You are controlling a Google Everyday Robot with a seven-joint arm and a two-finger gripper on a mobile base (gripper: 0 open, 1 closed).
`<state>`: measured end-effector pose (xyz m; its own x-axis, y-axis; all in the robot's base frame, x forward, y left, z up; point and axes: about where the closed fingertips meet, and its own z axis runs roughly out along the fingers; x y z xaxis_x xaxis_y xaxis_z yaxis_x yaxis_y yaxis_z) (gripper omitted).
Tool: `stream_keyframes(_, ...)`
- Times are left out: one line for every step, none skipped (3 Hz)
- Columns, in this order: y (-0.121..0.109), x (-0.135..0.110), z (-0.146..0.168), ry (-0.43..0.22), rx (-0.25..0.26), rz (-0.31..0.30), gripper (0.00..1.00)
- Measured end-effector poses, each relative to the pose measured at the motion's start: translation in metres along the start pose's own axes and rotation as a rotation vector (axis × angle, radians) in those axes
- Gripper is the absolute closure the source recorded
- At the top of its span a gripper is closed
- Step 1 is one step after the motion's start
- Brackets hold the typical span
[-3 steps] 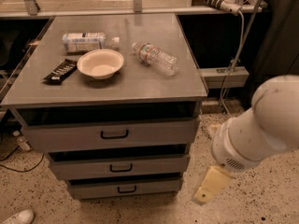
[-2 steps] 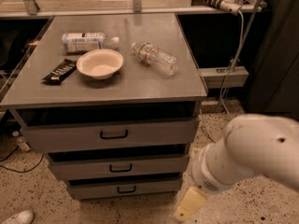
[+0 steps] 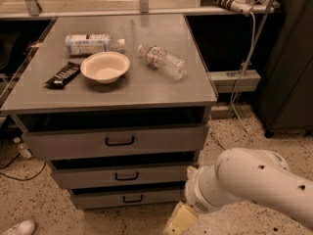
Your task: Open bottom drawer
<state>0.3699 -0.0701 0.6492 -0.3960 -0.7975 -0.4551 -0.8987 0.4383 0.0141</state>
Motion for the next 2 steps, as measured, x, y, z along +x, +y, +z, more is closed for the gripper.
stream_keyframes(0.0,0.0,0.0,0.0,0.0,0.0,0.0)
stream_keyframes(0.0,0.01,0.021,0.0,0.019,0.029,0.0)
